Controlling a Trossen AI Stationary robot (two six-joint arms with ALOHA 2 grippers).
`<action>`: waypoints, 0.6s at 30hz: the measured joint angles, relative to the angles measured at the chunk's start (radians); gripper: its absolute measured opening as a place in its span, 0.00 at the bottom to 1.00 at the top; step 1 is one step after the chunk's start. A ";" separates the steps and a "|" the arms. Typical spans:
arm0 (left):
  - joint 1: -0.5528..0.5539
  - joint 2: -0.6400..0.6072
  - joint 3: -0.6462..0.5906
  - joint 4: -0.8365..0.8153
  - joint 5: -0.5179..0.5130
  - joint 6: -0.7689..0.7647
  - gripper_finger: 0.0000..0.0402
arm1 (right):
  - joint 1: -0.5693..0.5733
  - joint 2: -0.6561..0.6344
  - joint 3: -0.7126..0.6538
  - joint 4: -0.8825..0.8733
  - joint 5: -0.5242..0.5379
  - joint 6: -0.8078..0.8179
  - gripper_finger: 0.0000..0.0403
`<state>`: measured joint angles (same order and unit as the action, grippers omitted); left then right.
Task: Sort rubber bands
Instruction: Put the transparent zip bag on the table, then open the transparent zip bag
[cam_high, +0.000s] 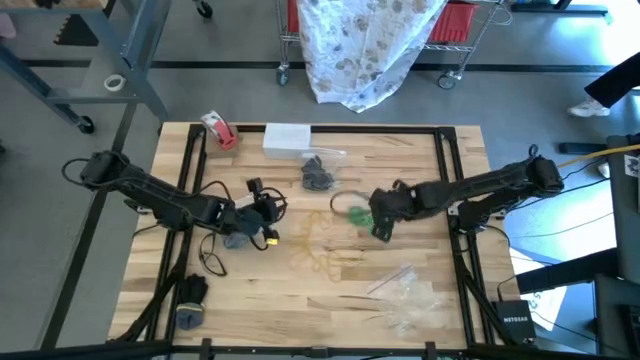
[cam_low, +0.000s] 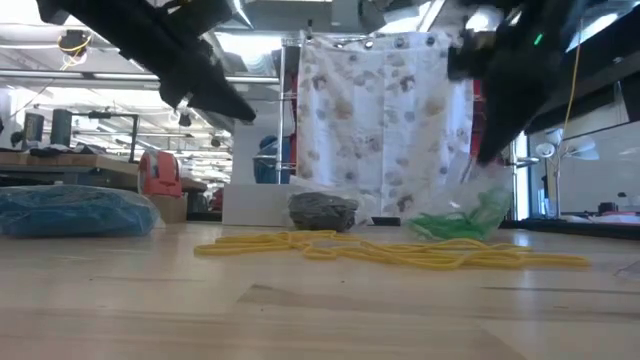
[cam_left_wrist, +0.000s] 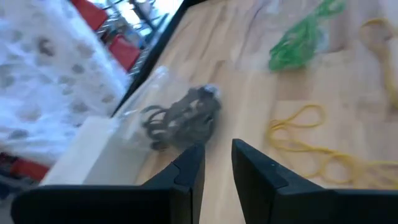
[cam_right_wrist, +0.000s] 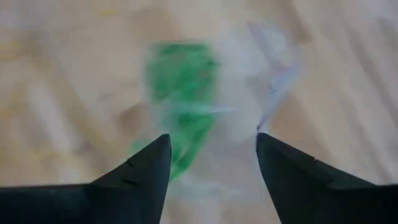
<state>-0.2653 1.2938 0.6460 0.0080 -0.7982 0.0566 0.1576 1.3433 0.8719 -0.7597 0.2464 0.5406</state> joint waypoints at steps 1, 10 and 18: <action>0.001 0.000 0.000 0.010 0.023 -0.001 0.18 | 0.037 -0.002 0.009 0.026 -0.030 -0.007 0.57; 0.027 0.000 0.001 0.023 0.125 -0.064 0.18 | 0.326 0.036 0.011 0.111 -0.149 0.061 0.53; 0.027 0.000 0.000 0.005 0.135 -0.103 0.18 | 0.511 0.085 0.012 0.106 -0.255 0.062 0.49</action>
<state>-0.2379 1.2938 0.6464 0.0131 -0.6636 -0.0462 0.6681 1.4282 0.8837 -0.6541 -0.0086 0.6030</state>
